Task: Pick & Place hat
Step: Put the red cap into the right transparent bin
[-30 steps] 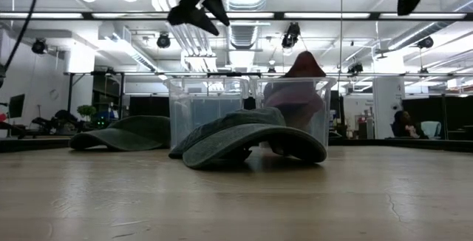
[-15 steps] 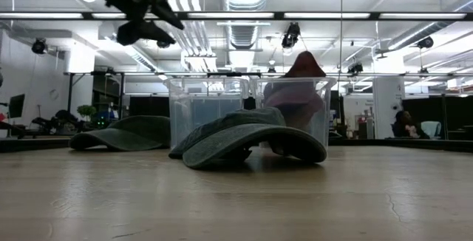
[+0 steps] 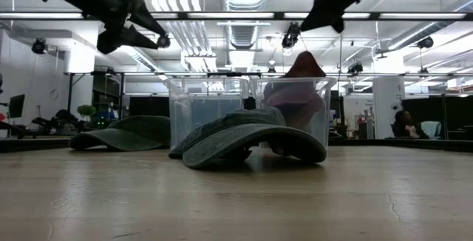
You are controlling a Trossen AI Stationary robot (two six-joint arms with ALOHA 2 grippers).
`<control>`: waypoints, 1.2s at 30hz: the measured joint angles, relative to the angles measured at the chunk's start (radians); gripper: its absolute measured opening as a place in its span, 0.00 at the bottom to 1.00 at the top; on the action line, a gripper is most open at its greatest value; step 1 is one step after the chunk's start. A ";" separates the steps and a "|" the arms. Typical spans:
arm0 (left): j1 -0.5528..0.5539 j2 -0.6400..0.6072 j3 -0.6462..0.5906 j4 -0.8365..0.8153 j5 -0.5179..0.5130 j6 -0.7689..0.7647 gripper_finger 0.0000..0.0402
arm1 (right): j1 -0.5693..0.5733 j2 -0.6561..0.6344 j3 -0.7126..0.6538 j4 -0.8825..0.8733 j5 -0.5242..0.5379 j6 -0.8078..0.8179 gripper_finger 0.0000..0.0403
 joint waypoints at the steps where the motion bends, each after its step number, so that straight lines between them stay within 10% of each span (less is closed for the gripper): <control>1: 0.000 0.000 -0.004 0.001 0.000 -0.003 0.50 | 0.003 0.028 0.017 -0.010 -0.012 -0.012 0.02; 16: 0.000 0.002 -0.010 0.003 -0.009 0.012 0.50 | -0.009 0.373 0.057 -0.038 -0.012 -0.068 0.02; 36: 0.000 0.005 -0.014 0.002 -0.008 0.018 0.50 | -0.033 0.509 0.072 -0.042 -0.009 -0.072 0.02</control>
